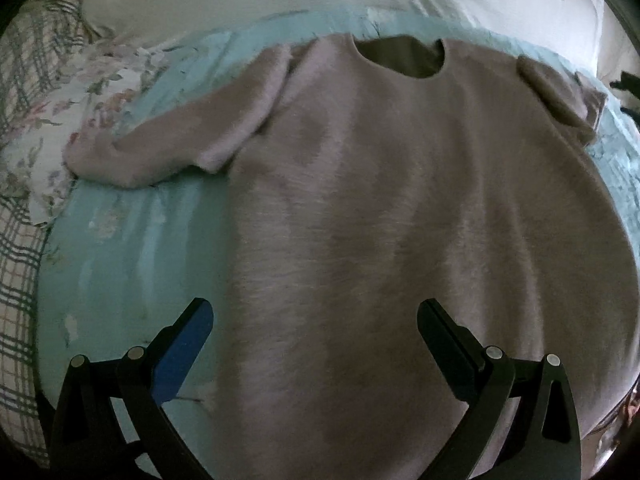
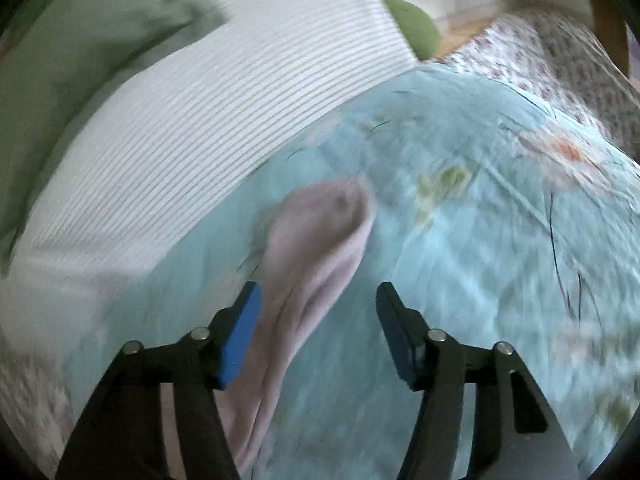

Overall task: Fold small clothes
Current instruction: 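Grasp the sweater sleeve cuff with the right gripper and lift it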

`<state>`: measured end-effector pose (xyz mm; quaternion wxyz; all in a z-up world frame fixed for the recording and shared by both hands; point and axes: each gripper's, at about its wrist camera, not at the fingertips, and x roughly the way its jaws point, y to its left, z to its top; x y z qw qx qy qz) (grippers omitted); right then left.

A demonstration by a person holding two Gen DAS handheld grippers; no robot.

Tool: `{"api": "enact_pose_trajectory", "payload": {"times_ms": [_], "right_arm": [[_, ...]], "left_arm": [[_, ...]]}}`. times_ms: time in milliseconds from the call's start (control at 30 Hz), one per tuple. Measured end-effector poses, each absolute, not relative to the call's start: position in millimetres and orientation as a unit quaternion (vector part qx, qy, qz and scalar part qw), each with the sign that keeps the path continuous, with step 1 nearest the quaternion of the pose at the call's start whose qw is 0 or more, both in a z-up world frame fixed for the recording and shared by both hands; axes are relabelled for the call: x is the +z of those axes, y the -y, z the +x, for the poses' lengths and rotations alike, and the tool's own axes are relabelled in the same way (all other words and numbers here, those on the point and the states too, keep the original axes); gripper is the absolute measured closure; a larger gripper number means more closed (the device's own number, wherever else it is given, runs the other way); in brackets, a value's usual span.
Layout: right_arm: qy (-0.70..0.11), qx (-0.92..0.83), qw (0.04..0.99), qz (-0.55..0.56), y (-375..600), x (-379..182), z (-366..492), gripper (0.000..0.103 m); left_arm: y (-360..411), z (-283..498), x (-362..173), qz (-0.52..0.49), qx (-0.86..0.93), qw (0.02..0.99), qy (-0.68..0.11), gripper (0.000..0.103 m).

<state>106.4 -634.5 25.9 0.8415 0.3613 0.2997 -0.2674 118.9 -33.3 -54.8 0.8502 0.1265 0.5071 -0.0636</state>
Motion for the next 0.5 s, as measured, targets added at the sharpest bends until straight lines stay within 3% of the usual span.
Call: {"api": "enact_pose_trajectory", "payload": {"times_ms": [200,267,333,500], "right_arm": [[-0.337,-0.268,0.831,0.353,696.4,9.7,161.5,0.044],[-0.376,-0.269,0.823,0.332,693.6,-2.6,169.7,0.066],[-0.383,-0.255,0.831,0.313,686.5,-2.2,173.1,0.096],[-0.329,-0.204,0.866,0.316,643.5,37.7,156.1,0.096]], "left_arm": [[47.4,133.9,-65.4,0.133,-0.065,0.844,-0.516,0.001],[49.2,137.4,-68.0,0.130,-0.067,0.841,-0.520,0.001],[50.7,140.1,-69.1,0.128,-0.070,0.842,-0.519,0.001],[47.8,138.6,-64.5,0.118,-0.078,0.845,-0.515,0.001]]}}
